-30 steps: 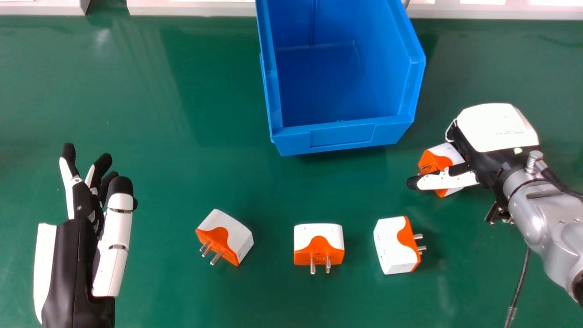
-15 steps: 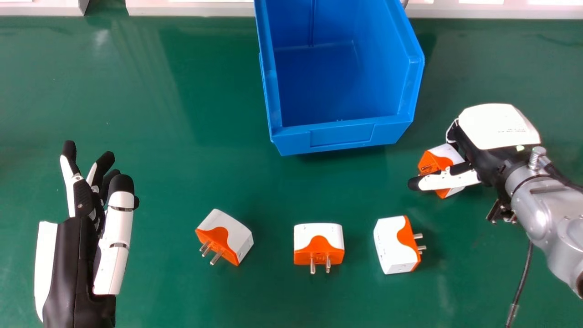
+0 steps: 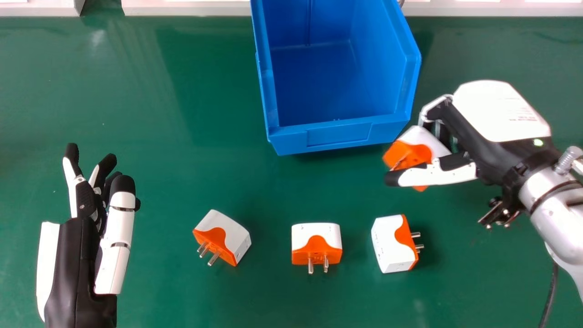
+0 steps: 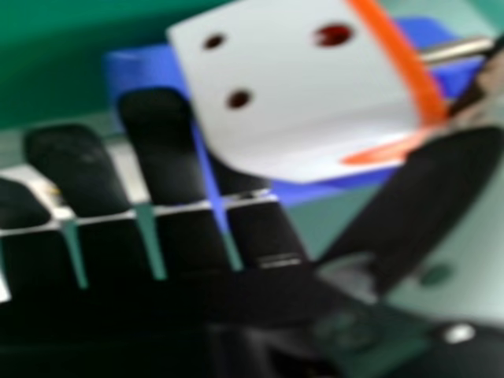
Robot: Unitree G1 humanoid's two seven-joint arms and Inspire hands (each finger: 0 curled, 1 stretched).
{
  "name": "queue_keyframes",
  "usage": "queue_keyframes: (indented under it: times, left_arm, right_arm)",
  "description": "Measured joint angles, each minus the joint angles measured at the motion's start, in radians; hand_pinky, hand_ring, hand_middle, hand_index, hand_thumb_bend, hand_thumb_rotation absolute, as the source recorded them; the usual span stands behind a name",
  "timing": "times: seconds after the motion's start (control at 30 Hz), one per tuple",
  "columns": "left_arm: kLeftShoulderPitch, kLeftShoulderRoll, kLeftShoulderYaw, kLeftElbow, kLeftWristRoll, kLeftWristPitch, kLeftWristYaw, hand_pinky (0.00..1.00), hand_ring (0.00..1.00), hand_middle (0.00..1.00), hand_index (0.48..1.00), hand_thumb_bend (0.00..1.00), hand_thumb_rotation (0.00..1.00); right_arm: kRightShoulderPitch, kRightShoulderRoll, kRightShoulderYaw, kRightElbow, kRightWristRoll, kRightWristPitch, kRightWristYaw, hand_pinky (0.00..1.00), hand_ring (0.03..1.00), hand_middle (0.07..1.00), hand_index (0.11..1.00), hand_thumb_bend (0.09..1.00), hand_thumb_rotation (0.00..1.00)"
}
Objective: Pick all objects and put in blue box
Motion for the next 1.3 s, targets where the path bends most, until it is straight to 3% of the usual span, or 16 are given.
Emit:
queue_keyframes:
  times: [0.3, 0.53, 0.7, 0.9, 0.97, 1.07, 1.3]
  left_arm:
    - [-0.005, 0.000, 0.000, -0.002, -0.002, 0.011, 0.000, 0.80, 0.92, 0.95, 0.970, 0.36, 0.89]
    - [-0.011, -0.001, 0.000, -0.004, -0.002, 0.018, -0.001, 0.80, 0.92, 0.95, 0.970, 0.36, 0.89]
    - [-0.016, 0.000, 0.000, -0.006, -0.001, 0.020, 0.000, 0.80, 0.92, 0.95, 0.970, 0.38, 0.90]
    - [-0.014, 0.001, 0.003, -0.006, 0.000, 0.021, 0.002, 0.80, 0.92, 0.95, 0.970, 0.39, 0.90]
    - [-0.015, 0.001, 0.000, -0.006, -0.001, 0.022, -0.002, 0.80, 0.92, 0.95, 0.971, 0.38, 0.89]
    - [-0.013, 0.000, 0.001, -0.007, -0.002, 0.021, 0.000, 0.81, 0.92, 0.95, 0.972, 0.38, 0.89]
    - [0.000, -0.001, 0.003, -0.012, -0.004, 0.021, 0.001, 0.81, 0.92, 0.95, 0.969, 0.34, 0.89]
  right_arm:
    - [-0.013, 0.093, -0.013, -0.146, 0.008, 0.001, 0.039, 0.00, 0.054, 0.109, 0.138, 0.421, 0.20]
    - [-0.166, 0.176, 0.029, -0.082, -0.043, -0.009, 0.040, 0.01, 0.058, 0.117, 0.158, 0.421, 0.19]
    - [-0.314, 0.247, 0.073, 0.092, -0.106, -0.024, -0.008, 0.02, 0.085, 0.170, 0.267, 0.396, 0.23]
    - [-0.464, 0.306, 0.119, 0.323, -0.156, -0.030, -0.092, 0.03, 0.096, 0.189, 0.313, 0.387, 0.25]
    - [-0.547, 0.335, 0.143, 0.472, -0.186, -0.027, -0.144, 0.04, 0.099, 0.191, 0.305, 0.381, 0.27]
    - [-0.655, 0.373, 0.176, 0.681, -0.210, -0.037, -0.231, 0.03, 0.082, 0.158, 0.214, 0.383, 0.28]
    - [-0.805, 0.447, 0.237, 0.999, -0.223, -0.044, -0.357, 0.02, 0.071, 0.138, 0.179, 0.390, 0.32]
